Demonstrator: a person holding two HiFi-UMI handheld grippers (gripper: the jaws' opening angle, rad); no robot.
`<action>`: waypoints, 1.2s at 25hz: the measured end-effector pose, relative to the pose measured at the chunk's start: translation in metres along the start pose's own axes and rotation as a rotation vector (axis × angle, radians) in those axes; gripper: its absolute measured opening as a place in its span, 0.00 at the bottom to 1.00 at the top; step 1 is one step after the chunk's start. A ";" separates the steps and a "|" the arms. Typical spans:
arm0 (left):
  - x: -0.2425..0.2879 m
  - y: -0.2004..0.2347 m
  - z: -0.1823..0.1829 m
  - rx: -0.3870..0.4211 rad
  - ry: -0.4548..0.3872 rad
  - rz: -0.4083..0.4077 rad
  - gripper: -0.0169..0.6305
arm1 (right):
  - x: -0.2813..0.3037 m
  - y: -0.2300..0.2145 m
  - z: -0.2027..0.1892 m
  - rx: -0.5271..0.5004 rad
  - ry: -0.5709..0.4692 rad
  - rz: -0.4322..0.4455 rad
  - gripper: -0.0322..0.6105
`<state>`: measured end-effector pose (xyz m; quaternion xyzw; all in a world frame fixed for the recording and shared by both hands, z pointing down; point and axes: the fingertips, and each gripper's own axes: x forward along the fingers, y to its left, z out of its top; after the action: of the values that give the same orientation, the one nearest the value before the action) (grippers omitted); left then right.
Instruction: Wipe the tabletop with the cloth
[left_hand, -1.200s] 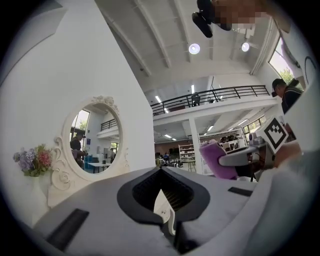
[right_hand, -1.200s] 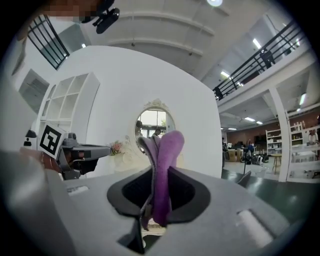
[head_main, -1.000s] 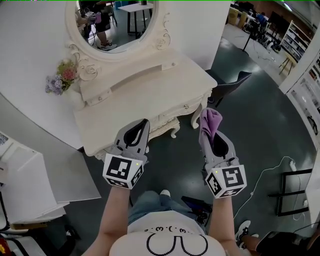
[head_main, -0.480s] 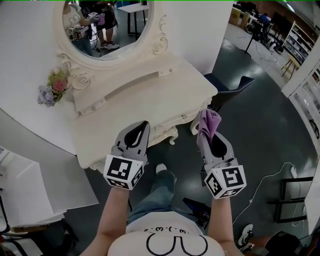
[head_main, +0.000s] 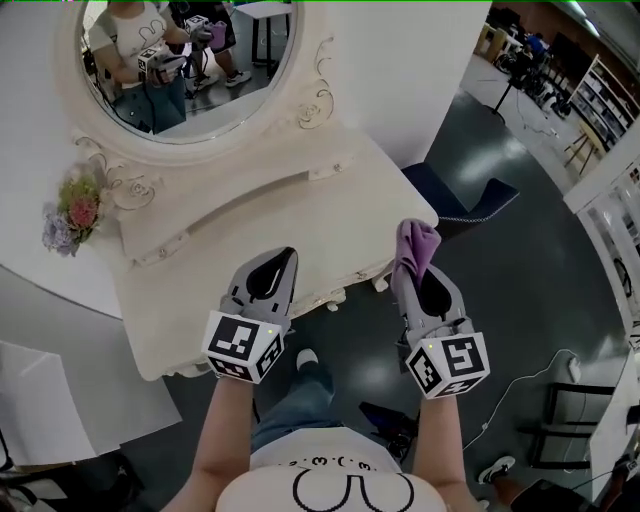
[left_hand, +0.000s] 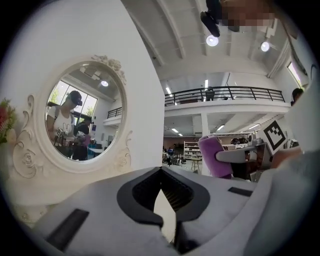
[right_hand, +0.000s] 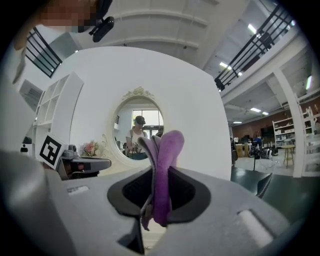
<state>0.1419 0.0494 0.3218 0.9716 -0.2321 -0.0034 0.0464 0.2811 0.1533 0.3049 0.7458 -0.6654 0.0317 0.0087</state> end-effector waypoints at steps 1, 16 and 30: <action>0.012 0.007 -0.002 -0.011 0.016 -0.003 0.02 | 0.016 -0.007 -0.001 -0.005 0.009 -0.004 0.16; 0.128 0.120 -0.009 -0.050 0.067 0.061 0.02 | 0.211 -0.061 -0.030 -0.023 0.251 0.062 0.16; 0.176 0.184 -0.025 -0.120 0.100 0.314 0.02 | 0.341 -0.109 -0.074 -0.004 0.476 0.228 0.16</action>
<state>0.2168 -0.1916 0.3661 0.9179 -0.3777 0.0384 0.1155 0.4248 -0.1688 0.4016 0.6377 -0.7243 0.2055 0.1628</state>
